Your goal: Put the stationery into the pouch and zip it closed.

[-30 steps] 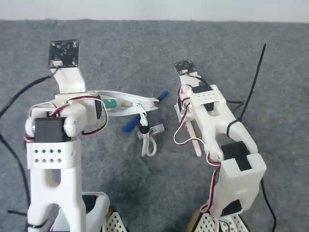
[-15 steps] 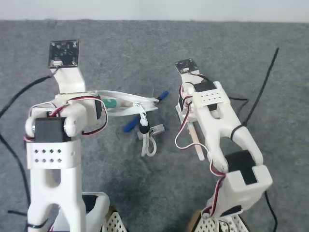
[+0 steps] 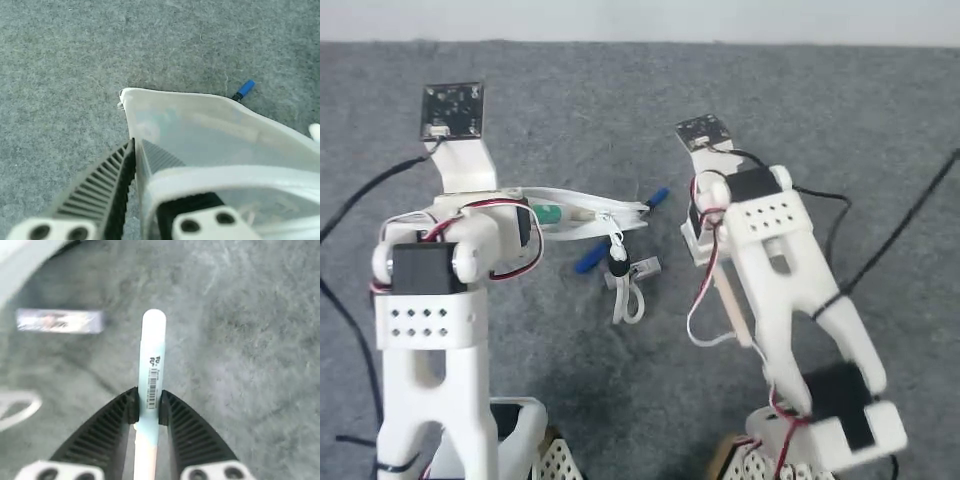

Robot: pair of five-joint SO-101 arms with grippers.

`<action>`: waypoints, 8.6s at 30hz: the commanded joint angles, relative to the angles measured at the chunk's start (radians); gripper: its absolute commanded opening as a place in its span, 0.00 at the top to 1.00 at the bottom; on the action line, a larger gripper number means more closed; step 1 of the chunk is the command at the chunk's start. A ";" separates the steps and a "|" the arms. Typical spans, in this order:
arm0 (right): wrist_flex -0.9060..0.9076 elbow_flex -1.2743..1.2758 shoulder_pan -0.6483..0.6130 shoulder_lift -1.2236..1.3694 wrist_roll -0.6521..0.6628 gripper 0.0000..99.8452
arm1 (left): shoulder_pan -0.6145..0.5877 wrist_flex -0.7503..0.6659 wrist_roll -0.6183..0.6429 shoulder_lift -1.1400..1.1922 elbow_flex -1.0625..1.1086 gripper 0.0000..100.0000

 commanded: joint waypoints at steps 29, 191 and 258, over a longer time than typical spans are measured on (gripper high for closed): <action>-0.153 0.379 -0.239 -0.857 -0.100 0.99 | -0.002 -0.031 0.011 -0.003 -0.010 0.99; -1.168 0.813 -0.475 -1.041 -0.193 0.99 | -0.011 -0.038 0.011 -0.003 0.002 0.99; -0.308 0.166 -0.343 -0.599 -0.308 0.88 | -0.203 -0.046 0.060 -0.008 -0.027 0.99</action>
